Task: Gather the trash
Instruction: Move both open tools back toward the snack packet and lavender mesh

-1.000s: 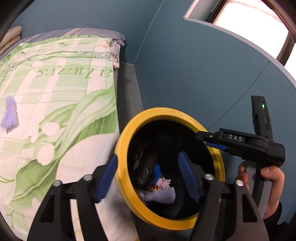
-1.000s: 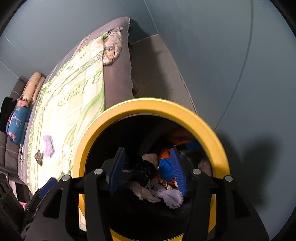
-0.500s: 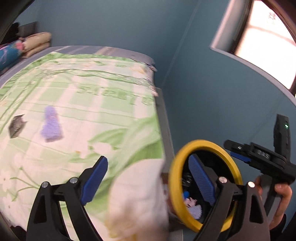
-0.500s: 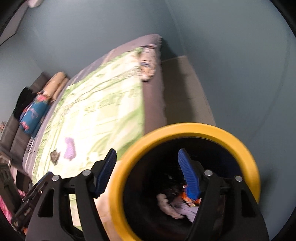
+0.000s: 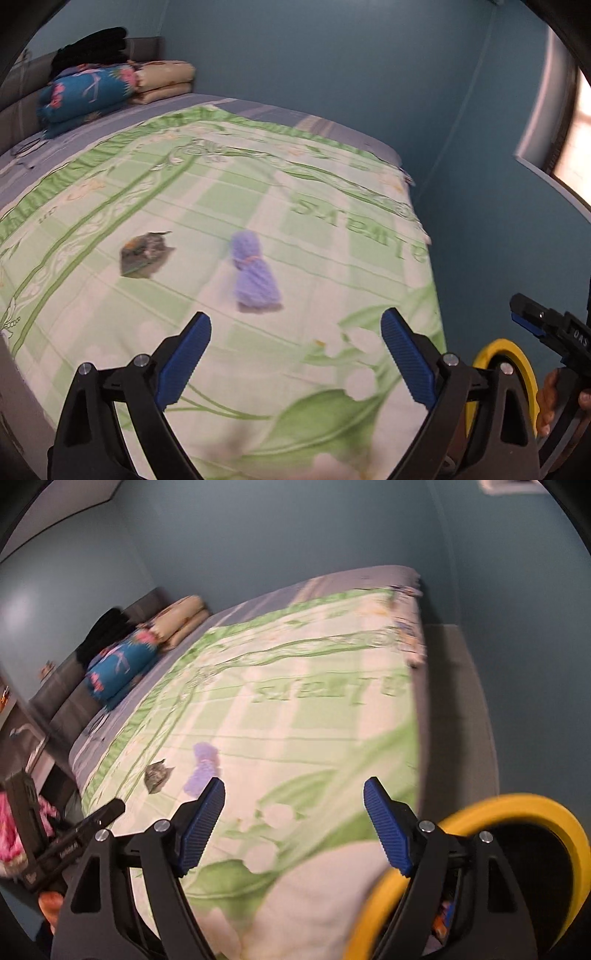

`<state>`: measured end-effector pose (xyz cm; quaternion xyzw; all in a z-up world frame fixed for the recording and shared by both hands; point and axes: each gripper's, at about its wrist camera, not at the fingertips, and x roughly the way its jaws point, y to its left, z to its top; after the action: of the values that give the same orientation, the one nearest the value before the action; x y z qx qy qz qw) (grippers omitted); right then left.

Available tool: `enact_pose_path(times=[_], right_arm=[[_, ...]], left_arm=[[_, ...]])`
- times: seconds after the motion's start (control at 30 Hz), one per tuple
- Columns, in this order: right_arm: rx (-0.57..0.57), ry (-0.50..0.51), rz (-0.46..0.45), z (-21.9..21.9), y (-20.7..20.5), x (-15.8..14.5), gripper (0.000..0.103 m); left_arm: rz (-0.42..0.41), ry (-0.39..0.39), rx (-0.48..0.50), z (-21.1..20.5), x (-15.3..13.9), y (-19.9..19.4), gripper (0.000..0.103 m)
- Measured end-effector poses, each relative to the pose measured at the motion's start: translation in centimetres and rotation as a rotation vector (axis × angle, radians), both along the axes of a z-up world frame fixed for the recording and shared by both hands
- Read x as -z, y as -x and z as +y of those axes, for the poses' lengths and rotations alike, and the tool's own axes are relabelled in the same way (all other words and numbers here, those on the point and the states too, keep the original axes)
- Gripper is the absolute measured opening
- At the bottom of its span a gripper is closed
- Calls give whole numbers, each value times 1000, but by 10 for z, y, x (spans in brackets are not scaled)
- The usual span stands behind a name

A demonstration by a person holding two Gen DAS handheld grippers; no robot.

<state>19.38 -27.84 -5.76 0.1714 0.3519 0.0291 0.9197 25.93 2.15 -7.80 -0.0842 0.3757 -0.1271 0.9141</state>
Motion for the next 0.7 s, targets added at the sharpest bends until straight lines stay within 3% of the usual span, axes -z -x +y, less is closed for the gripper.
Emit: enact_pose_path(times=[0.4,0.7], right_arm=[[-238,37,95,106,-104,40,75],[-322,74,185,149,-158,79,75]], left_arm=[[65,-21,-182,94,27,-63,90],[139,-47,-218,127,62,-117,90]])
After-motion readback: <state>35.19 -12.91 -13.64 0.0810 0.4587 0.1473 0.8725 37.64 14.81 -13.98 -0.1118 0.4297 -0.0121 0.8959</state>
